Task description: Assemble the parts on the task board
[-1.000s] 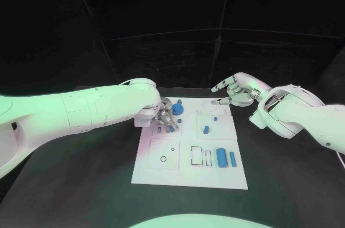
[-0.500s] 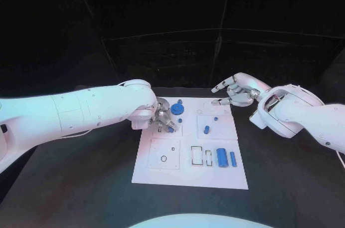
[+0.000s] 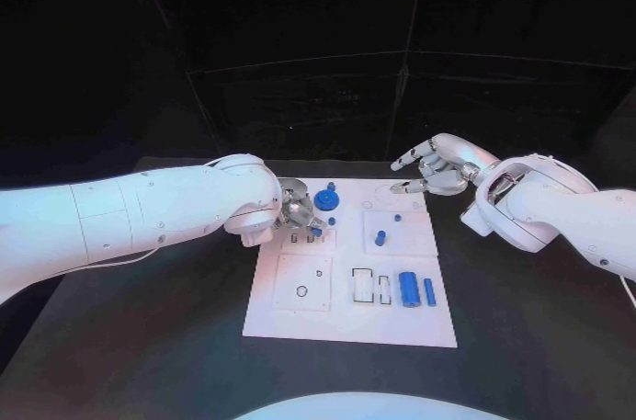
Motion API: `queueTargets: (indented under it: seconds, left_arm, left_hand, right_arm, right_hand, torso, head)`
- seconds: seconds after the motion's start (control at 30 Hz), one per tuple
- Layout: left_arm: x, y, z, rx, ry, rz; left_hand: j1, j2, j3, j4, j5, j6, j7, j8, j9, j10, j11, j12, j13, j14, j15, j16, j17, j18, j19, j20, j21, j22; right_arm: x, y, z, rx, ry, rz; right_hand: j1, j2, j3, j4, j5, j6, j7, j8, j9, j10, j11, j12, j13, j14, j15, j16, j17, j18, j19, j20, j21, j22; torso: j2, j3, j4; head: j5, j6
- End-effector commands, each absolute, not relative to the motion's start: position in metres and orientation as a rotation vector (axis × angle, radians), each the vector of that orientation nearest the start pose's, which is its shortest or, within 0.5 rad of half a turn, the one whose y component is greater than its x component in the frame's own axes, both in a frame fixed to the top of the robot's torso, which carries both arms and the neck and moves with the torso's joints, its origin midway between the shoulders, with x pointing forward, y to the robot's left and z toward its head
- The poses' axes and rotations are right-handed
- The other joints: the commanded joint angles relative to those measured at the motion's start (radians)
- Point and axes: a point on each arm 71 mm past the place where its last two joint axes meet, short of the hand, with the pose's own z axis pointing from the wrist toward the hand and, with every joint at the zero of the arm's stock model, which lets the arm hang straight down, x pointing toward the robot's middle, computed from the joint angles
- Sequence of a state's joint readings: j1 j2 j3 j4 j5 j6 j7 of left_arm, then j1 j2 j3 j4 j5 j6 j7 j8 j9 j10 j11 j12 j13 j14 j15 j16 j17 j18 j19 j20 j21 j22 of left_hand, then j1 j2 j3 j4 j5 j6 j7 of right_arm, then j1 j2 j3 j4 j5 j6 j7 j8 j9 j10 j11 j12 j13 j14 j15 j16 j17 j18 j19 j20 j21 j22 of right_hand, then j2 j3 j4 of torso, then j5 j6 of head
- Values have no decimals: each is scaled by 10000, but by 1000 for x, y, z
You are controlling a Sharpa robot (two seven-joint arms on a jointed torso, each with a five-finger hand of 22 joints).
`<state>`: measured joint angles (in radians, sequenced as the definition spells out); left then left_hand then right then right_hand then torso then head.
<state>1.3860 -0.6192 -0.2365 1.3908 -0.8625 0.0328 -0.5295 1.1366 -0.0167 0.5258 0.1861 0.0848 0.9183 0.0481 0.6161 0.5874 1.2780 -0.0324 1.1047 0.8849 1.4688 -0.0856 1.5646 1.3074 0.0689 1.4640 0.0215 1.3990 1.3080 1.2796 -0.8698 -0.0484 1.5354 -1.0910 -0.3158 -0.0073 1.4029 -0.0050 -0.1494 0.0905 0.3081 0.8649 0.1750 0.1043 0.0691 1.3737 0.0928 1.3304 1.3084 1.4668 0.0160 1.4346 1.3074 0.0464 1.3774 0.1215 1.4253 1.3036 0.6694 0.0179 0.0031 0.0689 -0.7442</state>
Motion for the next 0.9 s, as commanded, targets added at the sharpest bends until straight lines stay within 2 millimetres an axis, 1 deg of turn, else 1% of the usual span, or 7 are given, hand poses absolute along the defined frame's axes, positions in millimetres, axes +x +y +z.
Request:
queueTargets:
  seconds: [0.03,0.13,0.3,0.47,0.7,0.83,0.9]
  left_arm:
    - [506,151,-205,-2210,22364,-4494]
    - [505,152,-207,-1952,22199,-4303]
    - [504,153,-212,-1639,21951,-4017]
    - [503,154,-216,-1508,21876,-3848]
    - [503,156,-221,-1352,22062,-3684]
    - [502,155,-223,-1269,22173,-3633]
    - [502,155,-224,-1216,22228,-3601]
  left_hand:
    - [-130,-2,1711,-1672,-68,-32,-68,63,7,101,-5,65,14,1020,-77,62,2633,-155,239,-59,54,121]
    - [-140,-12,1737,-1684,-69,-32,-69,66,12,111,-7,79,29,1020,-77,62,2633,-157,242,-59,59,129]
    - [-146,-11,1760,-1690,-70,-30,-70,66,15,120,-7,91,44,1020,-79,62,2633,-159,247,-60,68,143]
    - [-151,-10,1776,-1694,-72,-27,-71,68,17,128,-8,102,57,1020,-80,62,2633,-163,253,-60,78,160]
    - [-157,-11,1789,-1698,-73,-24,-71,69,19,135,-8,111,67,1020,-80,62,2633,-164,255,-60,81,164]
    - [-160,-13,1795,-1700,-75,-24,-71,69,20,133,-8,107,59,1020,-80,62,2633,-162,253,-60,77,158]
    - [-161,-14,1796,-1701,-75,-23,-70,69,20,134,-8,108,60,1020,-80,62,2633,-164,255,-60,80,163]
  right_arm:
    - [495,-209,-147,1082,16696,8694]
    - [495,-210,-147,1089,16691,8677]
    - [495,-211,-147,1110,16649,8643]
    - [496,-212,-147,1113,16639,8624]
    - [496,-212,-147,1107,16643,8613]
    - [496,-212,-147,1092,16643,8612]
    - [496,-212,-147,1088,16649,8609]
  right_hand:
    - [34,97,-62,-2,52,60,-2,66,-12,27,-66,-21,55,518,-63,-64,219,192,-86,-6,-50,-30]
    - [34,97,-62,-2,52,60,-2,66,-12,27,-66,-21,55,518,-63,-64,219,192,-86,-6,-50,-30]
    - [36,98,-65,-1,51,63,-3,68,-11,30,-66,-17,58,518,-63,-64,218,194,-92,-7,-56,-39]
    - [36,99,-66,0,50,64,-3,69,-11,32,-67,-15,60,518,-63,-65,217,195,-94,-7,-57,-41]
    - [36,99,-66,0,50,64,-3,69,-11,32,-67,-15,60,518,-63,-65,217,195,-94,-7,-57,-41]
    - [36,101,-68,1,49,66,-4,70,-11,32,-67,-15,60,518,-64,-65,217,195,-93,-7,-57,-40]
    - [36,108,-73,4,44,71,-4,75,-10,31,-68,-17,56,518,-64,-65,220,194,-92,-8,-57,-39]
  torso:
    - [-10,16,50]
    - [-23,27,70]
    - [-32,34,93]
    - [-27,32,55]
    - [-25,29,45]
    - [-20,21,51]
    - [-20,20,53]
  head:
    - [31,-29]
    - [25,-68]
    - [30,-97]
    - [79,-98]
    - [96,-127]
    - [33,-109]
    - [31,-107]
